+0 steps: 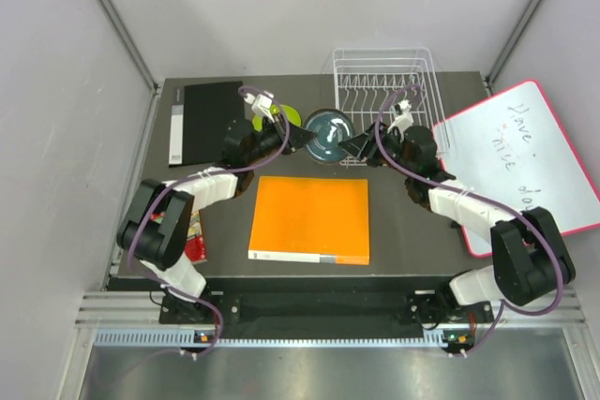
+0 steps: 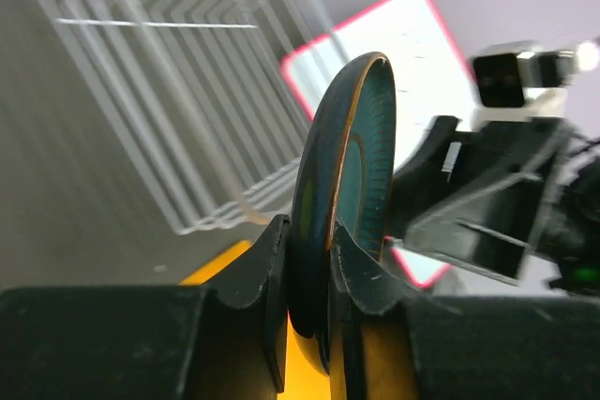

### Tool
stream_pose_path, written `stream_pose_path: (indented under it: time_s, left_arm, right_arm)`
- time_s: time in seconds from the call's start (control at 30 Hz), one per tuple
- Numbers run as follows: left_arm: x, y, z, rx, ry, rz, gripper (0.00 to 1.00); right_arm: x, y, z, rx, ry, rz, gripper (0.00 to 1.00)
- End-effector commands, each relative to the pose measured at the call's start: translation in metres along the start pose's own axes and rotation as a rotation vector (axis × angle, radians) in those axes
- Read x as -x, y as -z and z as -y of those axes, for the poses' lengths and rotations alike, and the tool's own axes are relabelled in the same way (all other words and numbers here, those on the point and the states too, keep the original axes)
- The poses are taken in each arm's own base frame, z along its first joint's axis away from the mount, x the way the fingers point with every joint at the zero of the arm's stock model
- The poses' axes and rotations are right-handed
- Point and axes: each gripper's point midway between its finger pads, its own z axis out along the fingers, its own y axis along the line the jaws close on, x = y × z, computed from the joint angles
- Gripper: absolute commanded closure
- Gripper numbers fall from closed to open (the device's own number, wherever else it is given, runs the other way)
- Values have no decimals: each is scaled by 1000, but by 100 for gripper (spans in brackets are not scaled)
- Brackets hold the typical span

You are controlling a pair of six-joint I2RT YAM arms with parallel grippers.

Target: Unload the plates from the dish rack

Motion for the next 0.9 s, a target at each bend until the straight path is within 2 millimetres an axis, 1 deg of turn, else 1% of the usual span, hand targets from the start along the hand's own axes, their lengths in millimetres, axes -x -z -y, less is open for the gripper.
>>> stream_pose_path:
  time_s: [0.0,0.03,0.07,0.1,0.13,0.17,0.2,0.23,0.27,0.3,0.33,0.37,0.4,0.43,0.47,0.5,0.53,0.6,0.63,0.7,0.73,0.83,0.87]
  left_arm:
    - [57,23,-41,252,-159,141,100]
    - [65,26,-47,267,-160,151,100]
    - [75,34,-61,316,-148,157,100]
    - [87,36,-65,334,-159,175,100]
    - [93,38,-73,351,-157,181,100]
    - [103,44,-81,365,-157,192,100]
    - [114,42,-82,360,-168,201,100]
    - [115,42,-95,379,-158,188,100]
    - [129,42,-98,385,-168,208,100]
    - [132,42,-106,405,-171,208,100]
    - [132,42,-120,428,-161,205,100]
    - [140,39,-121,424,-174,218,100]
    - [142,37,-126,424,-170,216,100]
    - [137,34,-140,437,-156,201,100]
    - [144,31,-143,436,-158,209,100]
    - [143,29,-148,442,-154,205,100]
    - [140,28,-161,457,-144,204,100]
    - [141,26,-168,458,-138,211,100]
    - [138,24,-176,468,-134,207,100]
    - [138,22,-183,480,-137,206,100]
    - [134,23,-193,498,-131,200,100]
    - [133,22,-203,511,-135,199,100]
    - [134,21,-203,501,-139,198,100]
  right_arm:
    - [29,5,-24,13,141,67,44]
    - [31,7,-21,-7,149,78,42]
    - [33,12,-20,-22,159,82,41]
    - [31,15,-17,-37,171,83,41]
    - [32,17,-15,-50,176,91,41]
    - [32,21,-13,-60,180,97,41]
    - [31,24,-11,-71,188,94,41]
    - [32,25,-8,-82,192,98,41]
    - [32,28,-7,-87,195,100,41]
    - [31,30,-5,-95,193,100,41]
    - [32,31,-5,-95,193,104,41]
    - [31,33,-4,-100,197,106,41]
    - [31,33,-3,-104,198,106,41]
    - [30,34,-3,-104,198,106,41]
    - [30,33,-1,-108,200,103,41]
    - [30,33,1,-114,206,104,41]
    - [30,33,4,-125,206,101,41]
    - [31,32,8,-136,204,98,41]
    - [33,32,9,-134,205,104,41]
    - [30,28,13,-135,200,92,41]
    - [28,26,15,-134,197,86,41]
    - [24,21,20,-129,192,66,41]
    - [22,18,23,-132,190,58,40]
